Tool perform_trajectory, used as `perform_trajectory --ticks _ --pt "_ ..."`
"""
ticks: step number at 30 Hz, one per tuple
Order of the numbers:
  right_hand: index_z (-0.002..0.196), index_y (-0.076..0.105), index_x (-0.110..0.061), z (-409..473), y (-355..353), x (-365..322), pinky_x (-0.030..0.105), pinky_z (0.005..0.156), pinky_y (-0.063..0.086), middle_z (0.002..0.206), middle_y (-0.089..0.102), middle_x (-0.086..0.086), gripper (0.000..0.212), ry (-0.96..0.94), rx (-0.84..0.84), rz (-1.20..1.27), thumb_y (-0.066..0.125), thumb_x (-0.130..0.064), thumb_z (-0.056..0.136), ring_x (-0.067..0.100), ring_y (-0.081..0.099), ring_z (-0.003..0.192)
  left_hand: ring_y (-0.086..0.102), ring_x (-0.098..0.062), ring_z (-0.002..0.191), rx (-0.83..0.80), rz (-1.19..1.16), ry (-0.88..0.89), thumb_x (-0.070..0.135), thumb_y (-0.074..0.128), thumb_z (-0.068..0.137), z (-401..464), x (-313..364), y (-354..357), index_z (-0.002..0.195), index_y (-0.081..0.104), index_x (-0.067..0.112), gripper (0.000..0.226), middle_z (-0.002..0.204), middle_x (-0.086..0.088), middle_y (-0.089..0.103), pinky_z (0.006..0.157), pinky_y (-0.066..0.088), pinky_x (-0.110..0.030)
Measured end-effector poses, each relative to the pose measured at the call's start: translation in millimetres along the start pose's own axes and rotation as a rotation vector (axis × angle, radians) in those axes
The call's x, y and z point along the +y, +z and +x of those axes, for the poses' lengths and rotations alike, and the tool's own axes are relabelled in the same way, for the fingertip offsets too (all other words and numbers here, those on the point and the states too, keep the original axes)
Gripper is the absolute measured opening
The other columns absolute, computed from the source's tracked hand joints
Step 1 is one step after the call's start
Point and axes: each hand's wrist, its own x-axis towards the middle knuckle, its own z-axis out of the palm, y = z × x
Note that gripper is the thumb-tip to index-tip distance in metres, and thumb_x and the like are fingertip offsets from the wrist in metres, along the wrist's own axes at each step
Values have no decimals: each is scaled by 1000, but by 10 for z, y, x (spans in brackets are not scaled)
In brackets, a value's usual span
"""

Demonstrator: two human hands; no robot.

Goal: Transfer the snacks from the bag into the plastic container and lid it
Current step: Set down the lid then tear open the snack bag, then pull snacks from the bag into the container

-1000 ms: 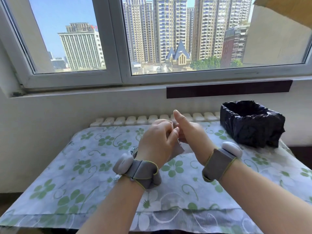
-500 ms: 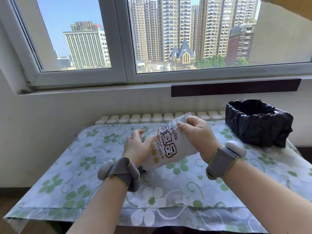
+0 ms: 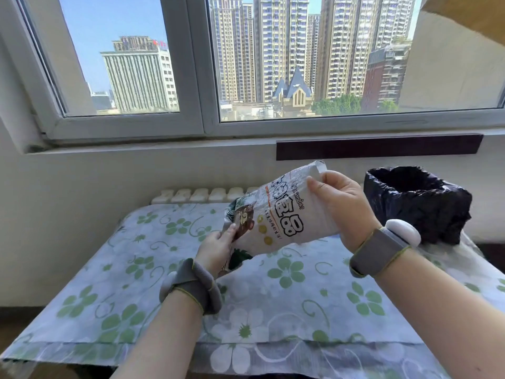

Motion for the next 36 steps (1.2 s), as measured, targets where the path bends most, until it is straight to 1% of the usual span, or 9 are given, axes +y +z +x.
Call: perform_trajectory --ticks 3,6,10,15,20,26,29,32,36 --pt "78 53 -9 30 -74 -3 25 53 40 71 44 7 12 -8 63 -3 59 -16 87 14 43 60 61 -24 81 -69 -507 -236 29 58 91 -23 -13 -44 99 62 7 23 90 -12 63 61 60 -36" --pt "70 53 -14 47 -87 -9 23 50 45 69 49 5 18 -13 93 21 59 -16 87 12 48 57 63 -28 83 -182 -878 -399 27 60 89 -39 -20 -61 123 53 -2 45 100 -20 63 61 59 -39" --pt "63 55 -17 31 -11 -1 20 48 47 62 53 -1 26 -50 88 18 57 -15 88 6 50 51 62 -33 93 -343 -1033 -496 39 59 87 -139 62 106 127 44 -8 64 106 -24 60 76 57 -48" --pt "60 58 -18 -12 68 21 18 47 48 51 58 -11 29 -73 83 25 57 -13 89 2 53 49 60 -37 110 -226 -1298 -494 34 60 88 -185 220 303 127 50 -4 56 124 -26 60 87 49 -49" --pt "68 58 -12 -47 131 47 17 50 50 54 60 -10 21 -85 24 40 55 -8 89 1 55 51 60 -40 102 -284 -1387 -500 41 63 85 -226 348 437 106 55 -4 50 107 -24 64 95 47 -51" --pt "74 67 -8 -28 97 65 26 75 51 81 64 8 18 -141 -25 -138 57 -12 88 13 60 79 64 -33 87 -227 -1417 -377 34 48 95 -57 437 447 112 61 5 36 97 -20 70 68 49 -47" --pt "79 70 -8 33 37 102 28 70 56 84 71 11 24 -134 33 -168 55 -22 90 17 65 75 64 -31 84 -186 -1388 -323 32 43 98 9 447 416 93 62 5 34 75 -19 72 69 47 -46" --pt "82 66 -10 104 -77 230 20 59 52 79 68 1 24 -131 172 -220 52 -27 92 3 60 60 63 -31 88 -158 -1392 -295 34 42 98 108 426 381 92 60 5 35 84 -18 69 73 46 -45" --pt "79 60 -22 192 -236 528 34 68 49 76 62 0 12 -47 218 -439 54 -22 90 16 57 69 64 -31 87 -105 -1429 -253 36 43 97 278 366 317 99 61 7 34 92 -17 68 74 48 -45"
